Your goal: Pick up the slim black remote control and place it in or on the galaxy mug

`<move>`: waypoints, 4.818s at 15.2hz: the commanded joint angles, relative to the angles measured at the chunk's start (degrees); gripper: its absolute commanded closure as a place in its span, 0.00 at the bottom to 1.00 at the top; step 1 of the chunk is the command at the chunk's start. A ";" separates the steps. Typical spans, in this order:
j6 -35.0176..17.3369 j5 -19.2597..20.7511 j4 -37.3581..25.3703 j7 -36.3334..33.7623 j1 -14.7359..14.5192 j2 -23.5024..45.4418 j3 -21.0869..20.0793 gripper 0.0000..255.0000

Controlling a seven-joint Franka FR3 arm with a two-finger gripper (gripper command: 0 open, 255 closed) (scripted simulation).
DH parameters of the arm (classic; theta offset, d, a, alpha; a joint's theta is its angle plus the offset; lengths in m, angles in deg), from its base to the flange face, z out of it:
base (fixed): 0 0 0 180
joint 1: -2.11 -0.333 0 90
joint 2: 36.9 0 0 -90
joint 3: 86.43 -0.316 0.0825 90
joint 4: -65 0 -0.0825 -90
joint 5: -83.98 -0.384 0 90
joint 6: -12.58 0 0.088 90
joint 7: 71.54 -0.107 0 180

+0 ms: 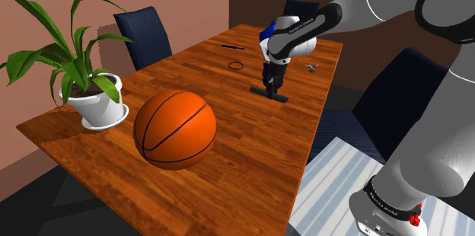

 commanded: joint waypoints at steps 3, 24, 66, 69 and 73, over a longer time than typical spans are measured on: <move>2.95 0.62 -1.34 -0.62 -0.07 -1.66 0.06 1.00; 18.41 2.59 -10.97 -2.77 -0.14 -7.71 0.10 1.00; 22.41 -3.32 -38.80 10.66 8.49 17.88 4.42 0.00; 27.66 -3.10 -43.87 10.38 8.93 17.67 4.61 0.00; 27.66 -3.10 -43.86 10.38 8.93 17.67 4.61 0.00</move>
